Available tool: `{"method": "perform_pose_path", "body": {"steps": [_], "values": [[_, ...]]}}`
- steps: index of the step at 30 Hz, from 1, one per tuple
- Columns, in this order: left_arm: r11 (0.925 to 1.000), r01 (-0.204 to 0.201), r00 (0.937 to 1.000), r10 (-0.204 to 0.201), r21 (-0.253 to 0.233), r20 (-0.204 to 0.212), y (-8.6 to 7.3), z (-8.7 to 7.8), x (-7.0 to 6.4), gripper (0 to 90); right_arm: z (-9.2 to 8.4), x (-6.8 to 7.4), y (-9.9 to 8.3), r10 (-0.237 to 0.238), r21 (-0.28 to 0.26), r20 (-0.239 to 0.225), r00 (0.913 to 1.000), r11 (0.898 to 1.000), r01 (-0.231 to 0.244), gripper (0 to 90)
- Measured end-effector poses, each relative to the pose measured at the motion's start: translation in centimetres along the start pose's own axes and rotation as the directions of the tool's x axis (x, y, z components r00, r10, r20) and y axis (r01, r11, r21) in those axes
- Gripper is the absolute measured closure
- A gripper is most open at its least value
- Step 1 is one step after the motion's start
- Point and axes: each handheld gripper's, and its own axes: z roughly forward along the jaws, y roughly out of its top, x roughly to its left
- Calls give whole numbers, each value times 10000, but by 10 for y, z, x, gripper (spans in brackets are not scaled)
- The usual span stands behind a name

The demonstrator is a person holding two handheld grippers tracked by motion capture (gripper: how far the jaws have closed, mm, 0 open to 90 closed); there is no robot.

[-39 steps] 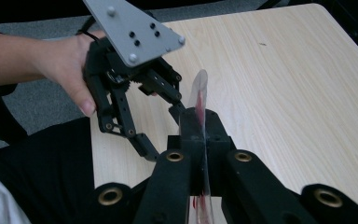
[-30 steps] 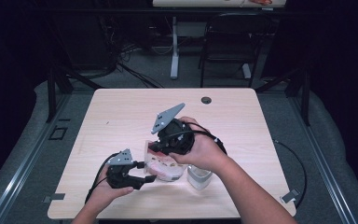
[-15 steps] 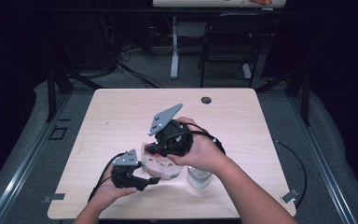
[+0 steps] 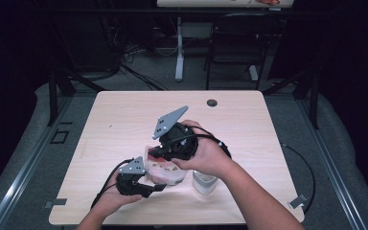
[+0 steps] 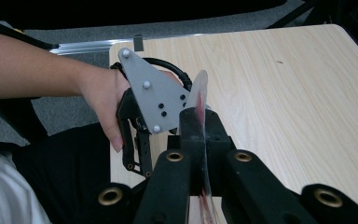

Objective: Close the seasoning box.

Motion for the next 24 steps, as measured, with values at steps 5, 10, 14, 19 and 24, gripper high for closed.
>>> {"method": "perform_pose_path", "body": {"steps": [5, 10, 14, 19, 24], "values": [[10000, -7, 10000, 7, 33, -44, 1, -3, -1, 540, -2, -1, -2, 17, -15, 20, 10000, 10000, -17, 900], [9997, -27, 10000, 26, 233, 50, 4, -7, -1, 567, -6, 0, -3, 52, -116, 13, 10000, 9999, -51, 900], [9987, -64, 10000, 62, 501, 52, 7, -12, -2, 578, -9, -1, -6, 113, -248, -26, 9999, 9996, -114, 899], [9976, -23, 10000, 17, 699, 92, 10, -15, -3, 590, -13, -3, -10, 223, -371, -48, 9997, 9991, -224, 897], [9955, 44, 9999, -56, 944, 128, 14, -16, -3, 603, -17, -6, -16, 390, -484, 3, 9992, 9981, -390, 895]]}}
